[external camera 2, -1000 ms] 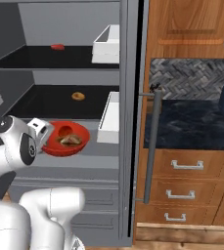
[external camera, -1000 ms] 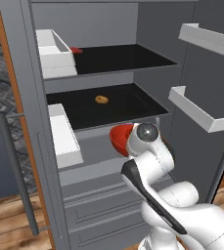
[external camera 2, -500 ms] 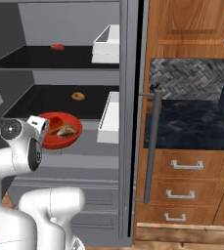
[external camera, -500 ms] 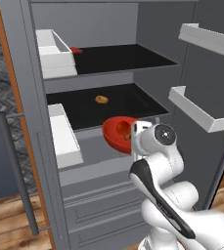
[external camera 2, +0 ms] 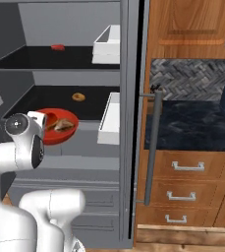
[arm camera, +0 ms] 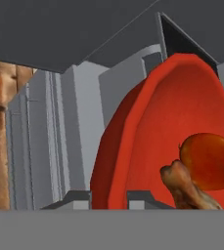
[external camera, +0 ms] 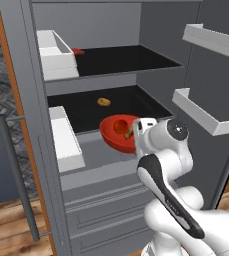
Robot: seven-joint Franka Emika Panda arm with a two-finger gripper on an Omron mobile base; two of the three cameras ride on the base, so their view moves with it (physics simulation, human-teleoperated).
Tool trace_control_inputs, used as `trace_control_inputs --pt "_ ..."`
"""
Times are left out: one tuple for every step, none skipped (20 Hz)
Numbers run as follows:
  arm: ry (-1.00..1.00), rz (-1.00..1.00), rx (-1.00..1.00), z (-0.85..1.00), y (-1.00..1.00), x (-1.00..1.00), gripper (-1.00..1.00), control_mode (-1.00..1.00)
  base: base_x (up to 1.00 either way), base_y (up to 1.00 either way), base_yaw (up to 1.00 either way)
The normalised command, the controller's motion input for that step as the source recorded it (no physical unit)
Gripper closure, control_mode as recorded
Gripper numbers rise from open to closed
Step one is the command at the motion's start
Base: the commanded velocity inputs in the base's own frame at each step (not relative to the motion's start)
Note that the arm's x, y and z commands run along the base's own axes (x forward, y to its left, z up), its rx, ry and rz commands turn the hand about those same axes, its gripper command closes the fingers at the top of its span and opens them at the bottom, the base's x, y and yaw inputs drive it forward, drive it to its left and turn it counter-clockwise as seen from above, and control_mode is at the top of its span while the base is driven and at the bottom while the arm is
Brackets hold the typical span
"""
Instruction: Pick the chicken drumstick and tomato from their plates and place them in the bowl. Then put the bowl in the fridge.
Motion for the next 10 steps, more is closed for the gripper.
trace_control_inputs --pt "0.0 0.13 -0.09 0.32 0.0 -0.08 1.0 -1.0 0.0 0.0 0.0" --pt "0.0 0.12 -0.11 0.34 0.0 -0.08 1.0 -1.0 0.0 0.0 0.0" --pt "0.0 0.1 -0.13 0.31 0.0 -0.06 1.0 -1.0 0.0 0.0 0.0" --pt "0.0 0.09 -0.15 0.36 0.0 -0.07 1.0 -1.0 0.0 0.0 0.0" --pt "0.0 0.07 -0.15 0.31 0.0 -0.07 1.0 -1.0 0.0 0.0 0.0" --pt "-0.01 0.06 -0.13 0.34 0.0 -0.05 1.0 -1.0 0.0 0.0 0.0" --pt "-0.04 0.0 -0.12 0.29 0.02 0.0 1.0 -1.0 0.0 0.0 0.0" --pt "-0.04 0.0 -0.13 0.31 0.0 0.0 1.0 -1.0 0.0 0.0 0.0" --pt "-0.15 0.0 -0.14 0.3 0.0 0.0 1.0 -1.0 0.0 0.0 0.0" --pt "-0.19 0.0 -0.13 0.3 0.01 0.0 1.0 -1.0 0.0 0.0 0.0"
